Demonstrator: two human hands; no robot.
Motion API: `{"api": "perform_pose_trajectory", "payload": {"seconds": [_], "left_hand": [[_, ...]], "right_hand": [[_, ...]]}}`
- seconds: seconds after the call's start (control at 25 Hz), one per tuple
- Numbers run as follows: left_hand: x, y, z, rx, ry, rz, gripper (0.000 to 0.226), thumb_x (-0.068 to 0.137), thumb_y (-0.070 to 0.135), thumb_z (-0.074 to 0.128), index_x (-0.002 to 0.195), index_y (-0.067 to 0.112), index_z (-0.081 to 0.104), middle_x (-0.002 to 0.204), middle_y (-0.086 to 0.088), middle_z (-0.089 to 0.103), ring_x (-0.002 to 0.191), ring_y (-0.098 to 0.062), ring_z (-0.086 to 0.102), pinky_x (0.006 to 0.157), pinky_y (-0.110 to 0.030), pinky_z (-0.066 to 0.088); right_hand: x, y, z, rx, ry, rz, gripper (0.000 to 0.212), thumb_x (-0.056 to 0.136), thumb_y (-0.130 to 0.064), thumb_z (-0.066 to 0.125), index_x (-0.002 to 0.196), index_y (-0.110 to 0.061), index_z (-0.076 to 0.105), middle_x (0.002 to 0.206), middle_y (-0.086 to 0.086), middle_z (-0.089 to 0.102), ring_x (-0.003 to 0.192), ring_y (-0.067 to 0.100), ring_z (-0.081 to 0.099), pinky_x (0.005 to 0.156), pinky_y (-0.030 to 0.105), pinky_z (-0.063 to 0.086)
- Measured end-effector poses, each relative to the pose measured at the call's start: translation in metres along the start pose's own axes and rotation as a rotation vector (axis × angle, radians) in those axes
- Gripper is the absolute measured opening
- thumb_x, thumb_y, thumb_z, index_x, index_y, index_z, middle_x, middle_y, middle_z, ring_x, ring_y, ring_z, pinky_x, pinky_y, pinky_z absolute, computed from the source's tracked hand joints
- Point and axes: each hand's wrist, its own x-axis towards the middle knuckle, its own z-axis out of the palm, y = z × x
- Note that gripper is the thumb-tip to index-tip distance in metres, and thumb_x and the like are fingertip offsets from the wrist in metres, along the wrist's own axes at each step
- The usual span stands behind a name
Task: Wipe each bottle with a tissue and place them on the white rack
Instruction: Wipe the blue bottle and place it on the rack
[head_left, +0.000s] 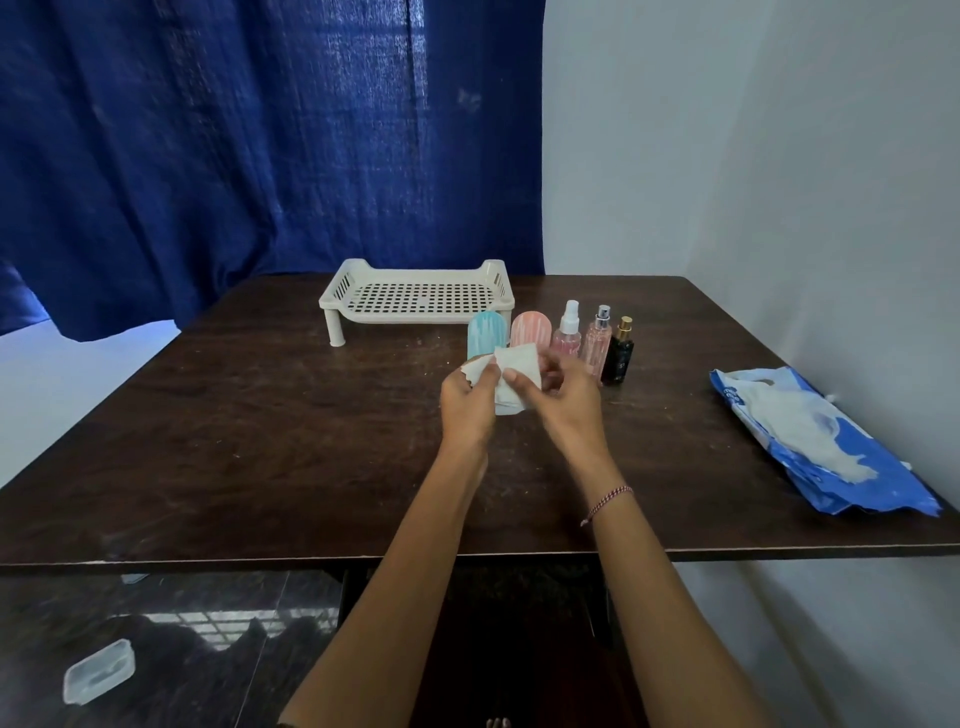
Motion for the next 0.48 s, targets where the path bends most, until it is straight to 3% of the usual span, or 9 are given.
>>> {"api": "perform_pose_trajectory", "payload": {"seconds": [0.12, 0.24, 0.36, 0.48], "left_hand": [[-0.001, -0.003, -0.001, 0.131, -0.016, 0.216, 0.022, 0.095, 0.014, 0.054, 0.114, 0.008, 0.063, 0.104, -0.008, 0.069, 0.091, -0.015, 0.067, 0.080, -0.028, 0.056], [-0.002, -0.009, -0.002, 0.246, -0.011, 0.448, 0.017, 0.092, 0.015, 0.059, 0.106, 0.011, 0.068, 0.104, -0.003, 0.069, 0.097, -0.009, 0.065, 0.083, -0.023, 0.054], [0.003, -0.008, -0.007, 0.249, 0.045, 0.543, 0.019, 0.091, 0.017, 0.060, 0.109, 0.010, 0.065, 0.107, -0.001, 0.067, 0.092, 0.004, 0.061, 0.073, -0.009, 0.048], [0.016, -0.010, -0.012, 0.320, 0.084, 0.589, 0.023, 0.093, 0.025, 0.058, 0.113, 0.016, 0.062, 0.104, 0.007, 0.066, 0.091, 0.003, 0.061, 0.075, -0.016, 0.051]], "right_hand": [[-0.001, -0.001, 0.003, 0.053, 0.011, -0.026, 0.039, 0.079, -0.030, 0.072, 0.110, -0.008, 0.064, 0.098, 0.000, 0.069, 0.080, 0.004, 0.062, 0.066, 0.013, 0.049], [0.000, -0.006, 0.006, 0.078, 0.099, -0.085, 0.024, 0.080, -0.018, 0.071, 0.103, -0.013, 0.065, 0.087, -0.007, 0.064, 0.076, 0.002, 0.059, 0.064, 0.010, 0.047], [0.005, -0.007, 0.009, 0.122, 0.162, -0.106, 0.012, 0.083, -0.019, 0.069, 0.093, -0.018, 0.063, 0.082, -0.014, 0.062, 0.075, 0.002, 0.059, 0.063, 0.011, 0.047], [0.008, -0.006, 0.011, 0.189, 0.286, -0.177, 0.009, 0.084, -0.018, 0.067, 0.092, -0.015, 0.062, 0.084, -0.010, 0.063, 0.074, 0.001, 0.058, 0.061, 0.011, 0.045]]}}
